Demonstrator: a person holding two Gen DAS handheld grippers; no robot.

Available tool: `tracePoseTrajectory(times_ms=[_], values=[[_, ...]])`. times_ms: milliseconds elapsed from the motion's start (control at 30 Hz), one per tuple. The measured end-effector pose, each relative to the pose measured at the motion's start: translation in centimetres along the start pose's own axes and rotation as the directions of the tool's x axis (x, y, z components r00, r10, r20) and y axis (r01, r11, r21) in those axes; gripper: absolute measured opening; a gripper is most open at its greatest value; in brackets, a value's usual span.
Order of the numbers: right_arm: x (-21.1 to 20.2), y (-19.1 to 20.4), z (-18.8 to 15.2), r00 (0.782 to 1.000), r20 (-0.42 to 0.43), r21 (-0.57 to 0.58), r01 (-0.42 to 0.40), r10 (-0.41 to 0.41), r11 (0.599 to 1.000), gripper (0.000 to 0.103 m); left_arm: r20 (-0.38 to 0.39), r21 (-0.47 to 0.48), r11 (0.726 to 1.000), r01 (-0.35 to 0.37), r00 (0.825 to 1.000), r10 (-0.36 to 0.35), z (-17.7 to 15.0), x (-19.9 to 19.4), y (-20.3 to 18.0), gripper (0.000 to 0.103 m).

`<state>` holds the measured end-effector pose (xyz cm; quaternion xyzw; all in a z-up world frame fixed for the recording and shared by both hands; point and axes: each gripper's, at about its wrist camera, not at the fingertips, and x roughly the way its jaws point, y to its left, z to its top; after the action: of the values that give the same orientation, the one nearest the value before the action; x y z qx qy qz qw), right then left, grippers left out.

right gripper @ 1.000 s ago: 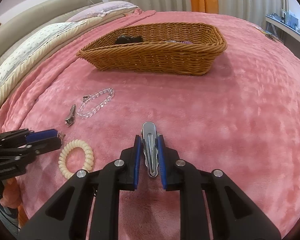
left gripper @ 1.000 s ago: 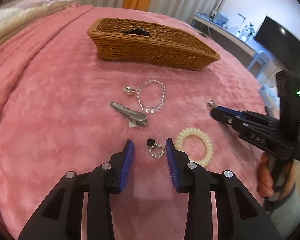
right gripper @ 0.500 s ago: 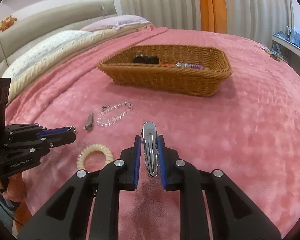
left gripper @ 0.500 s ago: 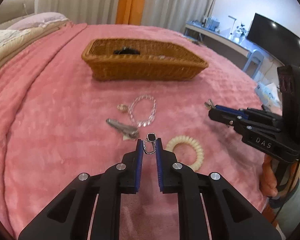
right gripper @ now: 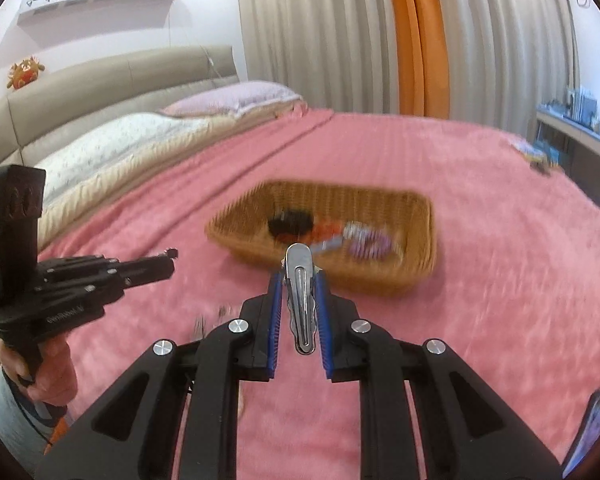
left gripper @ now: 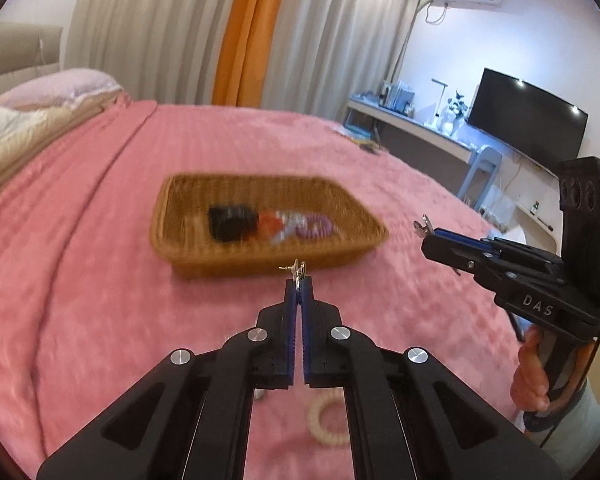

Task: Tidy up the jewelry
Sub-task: 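Carry silver clip and black earring into the basket and open both tools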

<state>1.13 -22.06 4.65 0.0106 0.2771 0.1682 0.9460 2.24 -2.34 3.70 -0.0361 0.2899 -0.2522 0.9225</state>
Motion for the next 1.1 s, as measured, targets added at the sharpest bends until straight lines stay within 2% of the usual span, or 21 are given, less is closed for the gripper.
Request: tracePoseTrajectory(times_ms=[100,200,333,400,600,733,767,833,900,1100], values=[[0.9,-0.4,2.8,0.999,0.028,-0.014,0.028,-0.028,1.0,0.014,0.03,0.019,1.0,-0.006,1.0,0.006,2.7,1.4,0.2,0.0],[3.5,-1.5,5.0,0.999,0.021,-0.007,0.05,-0.05,0.999,0.014,0.028,0.008,1.0,-0.019,0.999,0.018,4.9,4.1,0.8,0.0],[8.5,-3.6,6.5,0.998,-0.049,0.039,0.052,-0.05,0.998,0.014,-0.013,-0.028,0.999,-0.029,1.0,0.028,6.5,8.2,2.0,0.0],[12.9,-5.1,6.6,0.991,-0.125,0.067,0.063,-0.054,0.996,0.014,-0.036,-0.035,0.999,-0.025,0.999,0.024,6.7,10.2,2.4,0.0],[17.5,-6.6,5.2,0.972,-0.23,0.12,0.068,-0.039,0.99,0.014,-0.104,-0.049,0.999,-0.018,0.995,0.012,5.9,14.2,2.9,0.0],[18.2,-7.0,4.5,0.964,-0.266,0.152,0.069,-0.026,0.986,0.017,-0.143,-0.076,0.997,-0.02,0.99,0.009,5.4,15.2,3.6,0.005],[18.3,-7.3,4.4,0.963,-0.268,0.162,0.067,-0.021,0.984,0.018,-0.144,-0.086,0.996,-0.008,0.99,-0.004,5.3,15.1,3.8,0.012],[17.6,-7.6,4.3,0.966,-0.258,0.179,0.067,-0.019,0.982,0.032,-0.129,-0.083,0.997,-0.008,0.992,-0.003,5.3,14.1,3.6,0.019],[16.0,-7.5,4.4,0.974,-0.227,0.187,0.06,-0.017,0.981,0.041,-0.112,-0.08,0.997,-0.005,0.994,-0.004,5.4,12.8,3.5,0.03],[10.5,-5.7,4.1,0.987,-0.16,0.195,0.015,0.016,0.981,0.041,-0.044,-0.085,0.996,0.002,0.999,-0.005,4.8,7.1,3.5,0.033]])
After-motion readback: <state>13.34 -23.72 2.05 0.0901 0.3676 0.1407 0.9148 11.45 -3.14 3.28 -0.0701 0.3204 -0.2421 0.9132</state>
